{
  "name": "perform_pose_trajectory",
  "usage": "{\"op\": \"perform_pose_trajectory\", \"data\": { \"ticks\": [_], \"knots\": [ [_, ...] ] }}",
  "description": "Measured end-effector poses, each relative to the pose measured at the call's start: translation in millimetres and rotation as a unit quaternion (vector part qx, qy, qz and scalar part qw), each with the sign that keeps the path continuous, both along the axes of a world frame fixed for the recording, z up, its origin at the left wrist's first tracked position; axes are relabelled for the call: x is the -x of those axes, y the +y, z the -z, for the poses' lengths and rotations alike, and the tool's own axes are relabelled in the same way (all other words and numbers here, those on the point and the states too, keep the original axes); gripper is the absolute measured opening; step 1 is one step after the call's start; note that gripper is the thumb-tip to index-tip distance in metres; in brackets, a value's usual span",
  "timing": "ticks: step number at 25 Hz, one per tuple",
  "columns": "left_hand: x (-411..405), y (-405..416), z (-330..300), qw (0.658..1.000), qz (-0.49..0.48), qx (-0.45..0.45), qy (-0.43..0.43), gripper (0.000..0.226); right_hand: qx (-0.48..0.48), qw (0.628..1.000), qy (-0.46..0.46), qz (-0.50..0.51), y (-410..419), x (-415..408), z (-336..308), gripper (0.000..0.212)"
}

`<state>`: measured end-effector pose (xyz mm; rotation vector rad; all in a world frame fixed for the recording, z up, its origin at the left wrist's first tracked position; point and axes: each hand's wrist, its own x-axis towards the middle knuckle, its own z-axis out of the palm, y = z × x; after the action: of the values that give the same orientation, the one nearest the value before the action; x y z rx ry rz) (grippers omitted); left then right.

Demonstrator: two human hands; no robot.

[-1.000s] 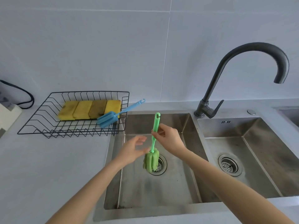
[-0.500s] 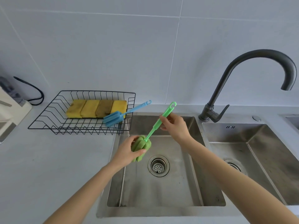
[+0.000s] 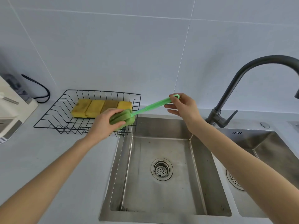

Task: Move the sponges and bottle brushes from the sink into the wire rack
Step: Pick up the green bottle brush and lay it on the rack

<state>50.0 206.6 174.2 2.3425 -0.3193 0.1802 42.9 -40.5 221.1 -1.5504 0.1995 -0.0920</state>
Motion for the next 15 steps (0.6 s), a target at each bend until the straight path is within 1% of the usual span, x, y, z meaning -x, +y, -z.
{"op": "perform_pose_trajectory", "data": {
  "ticks": [4, 7, 9, 15],
  "knots": [
    [-22.4, 15.4, 3.6, 0.999, -0.010, -0.042, 0.024, 0.047, 0.047, 0.999, 0.009, -0.023, 8.6, -17.7, 5.6, 0.012],
    [-39.0, 19.5, 10.8, 0.997, -0.008, -0.058, 0.044, 0.047, 0.058, 0.998, 0.020, -0.024, 14.6, -32.9, 13.6, 0.012],
    [-48.1, 22.6, 19.3, 0.996, -0.007, -0.064, 0.062, 0.047, 0.063, 0.997, 0.038, -0.021, 16.2, -43.2, 23.2, 0.014],
    [-60.8, 32.6, 42.1, 0.989, 0.001, -0.099, 0.109, 0.045, 0.120, 0.988, 0.089, -0.031, 22.3, -68.1, 61.4, 0.021]
  ]
}}
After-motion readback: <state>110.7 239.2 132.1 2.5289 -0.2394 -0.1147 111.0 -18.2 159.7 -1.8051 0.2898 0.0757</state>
